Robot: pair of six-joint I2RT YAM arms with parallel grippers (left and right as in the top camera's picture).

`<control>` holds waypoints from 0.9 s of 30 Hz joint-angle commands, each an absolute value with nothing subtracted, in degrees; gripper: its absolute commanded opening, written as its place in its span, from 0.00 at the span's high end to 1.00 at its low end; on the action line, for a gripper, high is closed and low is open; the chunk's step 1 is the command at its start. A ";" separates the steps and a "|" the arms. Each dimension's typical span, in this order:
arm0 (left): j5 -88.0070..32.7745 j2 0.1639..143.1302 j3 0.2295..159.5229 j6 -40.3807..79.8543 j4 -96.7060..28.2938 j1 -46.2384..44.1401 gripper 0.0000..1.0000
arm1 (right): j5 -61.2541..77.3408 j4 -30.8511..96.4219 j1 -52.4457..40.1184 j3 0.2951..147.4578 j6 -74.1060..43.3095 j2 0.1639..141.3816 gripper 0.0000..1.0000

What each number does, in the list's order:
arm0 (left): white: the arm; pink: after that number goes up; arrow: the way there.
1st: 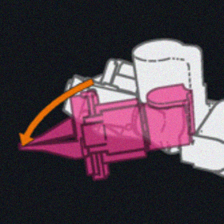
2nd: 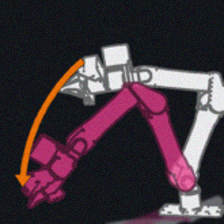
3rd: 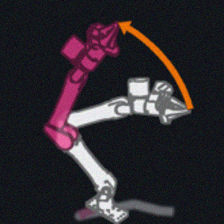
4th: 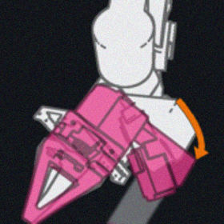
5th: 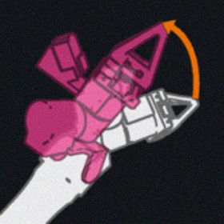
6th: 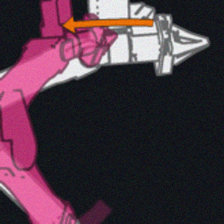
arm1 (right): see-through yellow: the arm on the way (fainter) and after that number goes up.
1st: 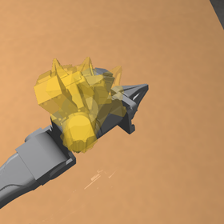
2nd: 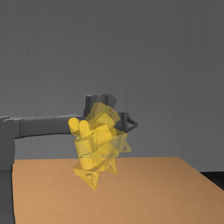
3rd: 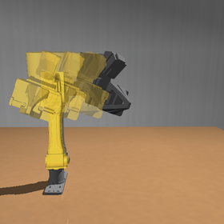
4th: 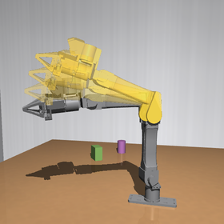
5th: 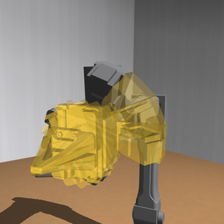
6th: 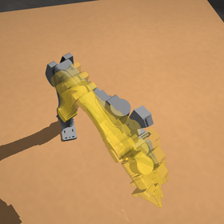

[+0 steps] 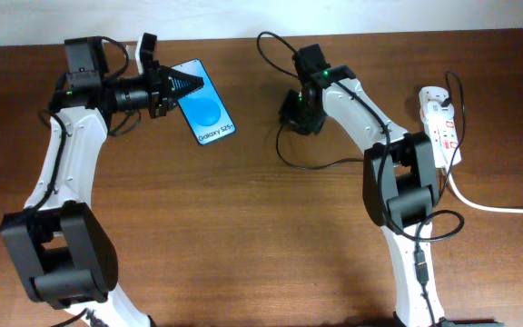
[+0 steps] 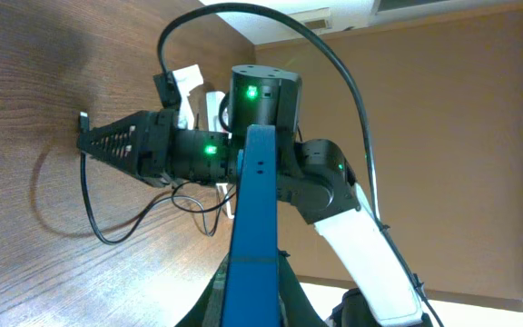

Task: Plug charger to phone and switch on socket
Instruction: 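Grasp the black cable's connector end with the right gripper, then lift the cable connector up to the phone's bottom port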

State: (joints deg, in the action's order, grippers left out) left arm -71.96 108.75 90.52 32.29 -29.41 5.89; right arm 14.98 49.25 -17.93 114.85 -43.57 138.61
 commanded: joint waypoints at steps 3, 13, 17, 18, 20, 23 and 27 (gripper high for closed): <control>-73.10 107.20 90.83 31.18 -29.28 5.63 1.00 | 15.86 46.78 -19.94 114.65 -45.12 140.11 0.68; -73.10 107.20 90.83 31.20 -29.28 5.63 1.00 | 12.60 45.30 -19.81 114.65 -45.95 140.31 0.77; -73.32 107.20 90.83 31.20 -29.28 5.63 1.00 | 12.58 45.25 -19.81 114.65 -40.97 140.51 0.96; -73.32 107.20 90.83 31.20 -29.30 5.67 1.00 | 18.15 45.63 -18.37 114.69 -33.56 139.37 0.96; -73.30 107.20 90.83 31.16 -29.26 5.69 1.00 | 30.44 47.99 -14.66 114.69 -21.08 134.65 0.96; -74.72 107.20 90.83 29.54 -29.21 5.67 1.00 | 50.43 57.76 -7.16 114.69 0.45 120.29 0.96; -80.75 107.20 90.83 27.05 -29.23 5.67 1.00 | 53.67 72.58 -1.65 114.69 11.57 102.48 0.96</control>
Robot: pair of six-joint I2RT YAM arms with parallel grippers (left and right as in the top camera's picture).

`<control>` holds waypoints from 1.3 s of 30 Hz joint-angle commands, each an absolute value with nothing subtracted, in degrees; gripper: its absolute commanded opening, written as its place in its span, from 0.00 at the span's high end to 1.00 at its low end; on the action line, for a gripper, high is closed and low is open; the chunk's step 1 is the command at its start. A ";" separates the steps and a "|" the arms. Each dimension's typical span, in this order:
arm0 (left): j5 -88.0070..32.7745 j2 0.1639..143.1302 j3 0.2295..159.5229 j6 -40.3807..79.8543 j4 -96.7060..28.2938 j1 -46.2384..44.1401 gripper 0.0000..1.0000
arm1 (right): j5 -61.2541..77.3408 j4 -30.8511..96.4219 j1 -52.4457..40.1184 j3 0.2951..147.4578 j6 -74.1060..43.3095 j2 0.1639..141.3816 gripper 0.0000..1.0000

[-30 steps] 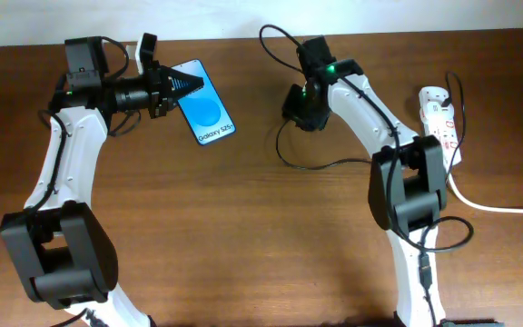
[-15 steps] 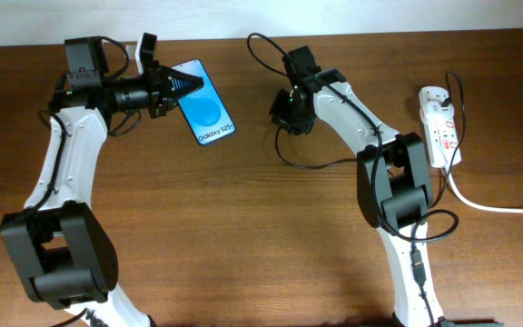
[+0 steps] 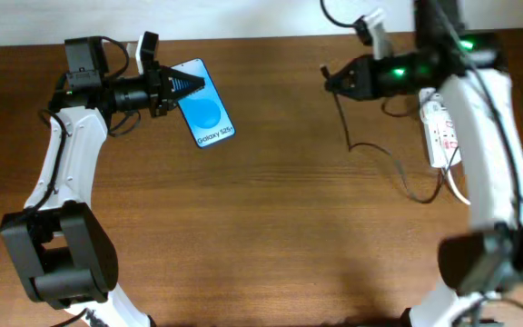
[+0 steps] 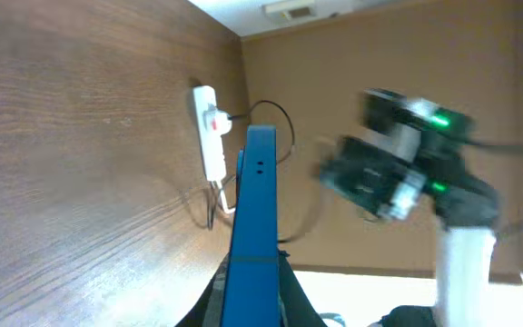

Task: Plug charger to phone and switch on socket
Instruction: 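Lift the cable connector up to the phone's bottom port, then push the connector upward into the phone's charging port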

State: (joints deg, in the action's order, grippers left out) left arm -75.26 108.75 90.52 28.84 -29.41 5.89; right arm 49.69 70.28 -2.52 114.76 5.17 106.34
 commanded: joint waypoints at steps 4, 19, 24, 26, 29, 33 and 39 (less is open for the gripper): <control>-86.98 107.20 90.83 27.05 -29.26 5.61 1.00 | 54.85 83.85 1.39 114.69 11.88 90.76 0.96; -85.95 107.20 90.83 28.05 -29.19 2.00 1.00 | 57.41 41.50 -15.92 72.27 -15.99 81.73 0.96; -84.18 107.20 90.83 47.92 -11.09 2.76 1.00 | 47.35 24.51 -27.31 71.88 -31.24 83.64 0.96; -84.16 107.20 90.83 56.23 -1.45 2.76 1.00 | 46.37 21.87 -28.60 71.88 -32.29 83.85 0.96; -84.14 107.20 90.83 66.63 6.46 2.76 1.00 | 45.80 20.69 -28.93 71.88 -33.54 83.85 0.96; -84.18 107.20 90.83 68.53 6.42 2.76 1.00 | 42.35 19.73 -29.63 71.88 -31.92 83.96 0.96; -83.77 107.20 90.83 68.27 6.44 2.66 1.00 | 39.13 17.41 -32.27 71.96 -29.95 83.85 0.96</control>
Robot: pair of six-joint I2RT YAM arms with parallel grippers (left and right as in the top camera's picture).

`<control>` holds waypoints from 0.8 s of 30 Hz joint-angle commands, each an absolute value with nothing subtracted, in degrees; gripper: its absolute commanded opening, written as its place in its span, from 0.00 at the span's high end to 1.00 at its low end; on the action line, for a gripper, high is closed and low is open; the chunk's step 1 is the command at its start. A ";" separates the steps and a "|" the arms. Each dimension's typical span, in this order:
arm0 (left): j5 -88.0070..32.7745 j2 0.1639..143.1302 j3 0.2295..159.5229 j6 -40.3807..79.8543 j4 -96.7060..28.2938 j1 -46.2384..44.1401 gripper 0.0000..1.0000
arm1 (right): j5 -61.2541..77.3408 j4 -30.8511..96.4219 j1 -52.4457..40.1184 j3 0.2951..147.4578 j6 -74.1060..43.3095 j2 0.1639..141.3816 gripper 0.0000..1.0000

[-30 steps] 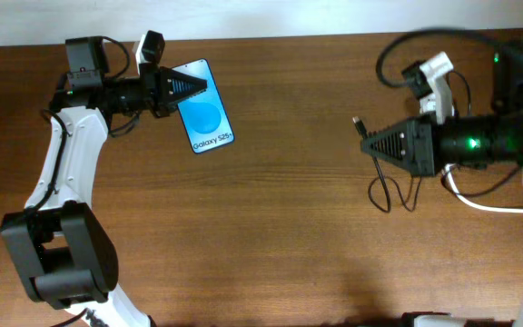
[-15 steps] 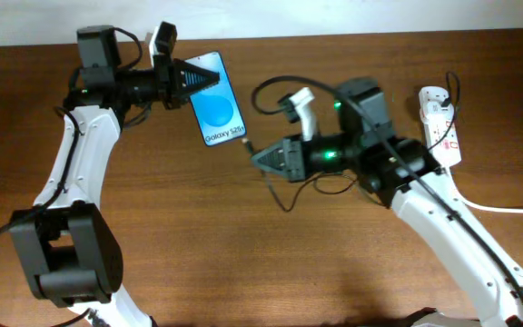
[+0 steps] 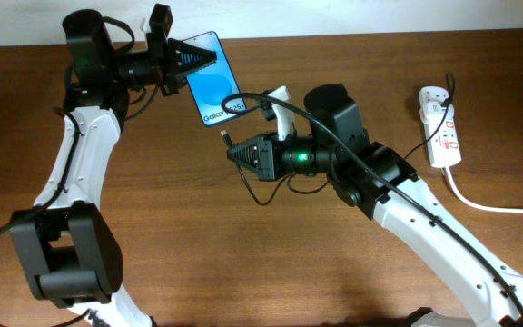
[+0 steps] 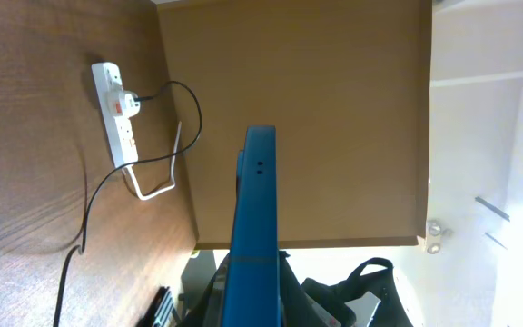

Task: Plug charger to phone and switch on socket
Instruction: 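Push the connector upward into the phone's charging port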

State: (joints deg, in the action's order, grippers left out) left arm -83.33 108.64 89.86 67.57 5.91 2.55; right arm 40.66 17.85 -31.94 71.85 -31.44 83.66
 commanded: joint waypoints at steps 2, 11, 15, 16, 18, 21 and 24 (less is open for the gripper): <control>-83.96 107.20 90.83 68.05 6.42 2.66 1.00 | 38.85 17.10 -32.23 72.05 -27.20 83.07 0.96; -84.62 107.20 90.83 68.05 6.42 2.66 1.00 | 37.69 16.86 -31.38 72.12 -25.93 81.60 0.96; -84.68 107.20 90.83 68.05 6.42 2.66 1.00 | 36.75 16.86 -31.38 72.12 -25.91 80.93 0.96; -84.68 107.20 90.83 68.07 6.42 2.66 1.00 | 35.90 16.86 -31.38 72.12 -25.93 80.93 0.96; -84.84 107.20 90.83 68.07 6.42 2.66 1.00 | 35.29 16.88 -31.38 72.12 -25.96 80.93 0.96; -84.88 107.20 90.83 68.07 6.42 2.66 1.00 | 33.54 17.10 -31.38 72.12 -27.75 80.99 0.96; -84.88 107.20 90.83 68.07 6.42 2.66 1.00 | 33.32 17.06 -31.38 72.12 -27.94 81.03 0.96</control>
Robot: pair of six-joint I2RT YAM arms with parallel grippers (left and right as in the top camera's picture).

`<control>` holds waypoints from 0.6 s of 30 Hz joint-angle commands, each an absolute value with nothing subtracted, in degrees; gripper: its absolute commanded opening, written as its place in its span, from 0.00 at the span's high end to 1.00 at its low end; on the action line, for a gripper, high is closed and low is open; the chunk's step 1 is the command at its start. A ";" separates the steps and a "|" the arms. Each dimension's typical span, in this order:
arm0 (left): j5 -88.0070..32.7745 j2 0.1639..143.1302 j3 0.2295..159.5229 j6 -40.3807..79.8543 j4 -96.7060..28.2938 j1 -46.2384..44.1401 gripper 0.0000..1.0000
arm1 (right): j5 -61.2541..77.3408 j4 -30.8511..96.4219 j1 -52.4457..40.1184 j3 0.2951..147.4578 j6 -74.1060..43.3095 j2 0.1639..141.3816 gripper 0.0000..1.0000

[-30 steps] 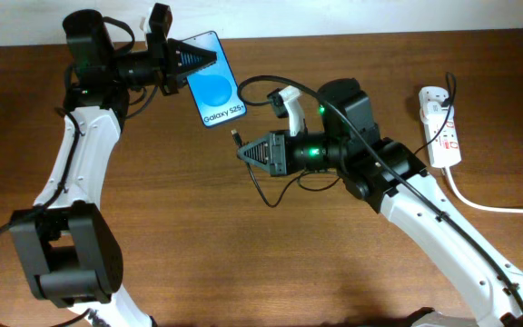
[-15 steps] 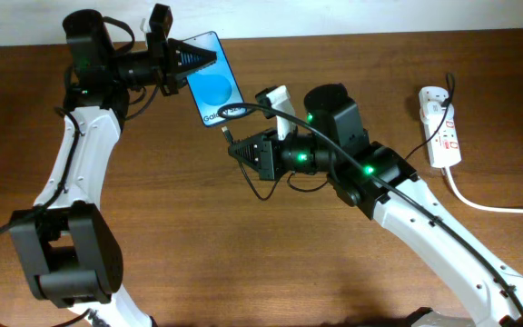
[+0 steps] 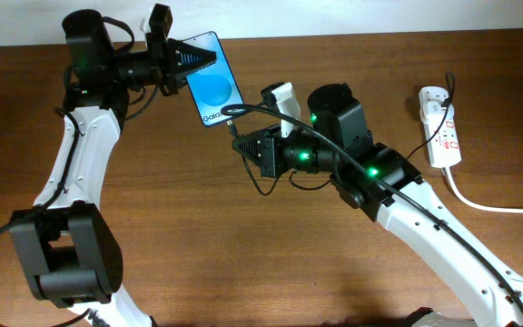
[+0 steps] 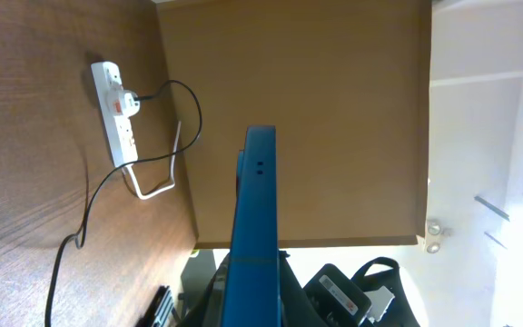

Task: Plug charger to phone and switch on socket
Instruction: 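Push the connector upward into the phone's charging port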

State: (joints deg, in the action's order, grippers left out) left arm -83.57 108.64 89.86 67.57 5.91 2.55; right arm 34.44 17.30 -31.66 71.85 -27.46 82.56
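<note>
My left gripper (image 3: 198, 60) is shut on a blue phone (image 3: 214, 86), held up off the table with its printed face to the overhead camera. In the left wrist view the phone (image 4: 254, 209) shows edge-on between the jaws. My right gripper (image 3: 241, 142) is shut on the black charger plug (image 3: 231, 124), whose tip sits just below the phone's lower edge. I cannot tell whether plug and phone touch. The black cable (image 3: 266, 186) loops under the right arm. The white socket strip (image 3: 439, 127) lies at the far right.
A white mains lead (image 3: 493, 207) runs from the socket strip off the right edge. In the left wrist view the socket strip (image 4: 116, 113) and its cable lie on the brown wooden table (image 3: 198, 254).
My right gripper has moved a little up and left with the plug, from just below the phone to right under its lower edge. The left arm and phone have held still.
At first my left gripper held the phone low at the back left while the right gripper was mid-table by the cable. Then the right gripper was up by the socket strip. Later the phone was raised and the right gripper held the plug close under it.
</note>
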 commanded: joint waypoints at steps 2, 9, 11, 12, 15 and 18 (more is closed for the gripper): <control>-84.86 107.20 90.83 68.05 6.42 2.61 1.00 | 33.10 17.06 -31.38 72.12 -27.94 81.03 0.96; -84.82 107.20 90.83 64.97 6.52 2.61 1.00 | 32.71 17.08 -31.48 72.12 -27.94 81.41 0.96; -84.79 107.20 90.83 64.60 6.85 2.61 1.00 | 32.75 17.10 -31.48 72.12 -28.88 81.97 0.96; -84.82 107.20 90.83 64.62 6.85 2.61 1.00 | 32.80 17.10 -31.48 72.12 -28.99 82.13 0.96; -84.73 107.20 90.83 64.62 6.85 2.61 1.00 | 33.19 17.28 -31.48 72.12 -29.06 82.13 0.96; -84.62 107.20 90.83 64.62 6.85 2.61 1.00 | 33.39 18.35 -31.55 72.10 -29.45 82.52 0.96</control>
State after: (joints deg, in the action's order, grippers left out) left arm -83.57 108.64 89.86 65.60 6.50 2.55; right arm 33.85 18.02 -31.66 71.85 -28.77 82.56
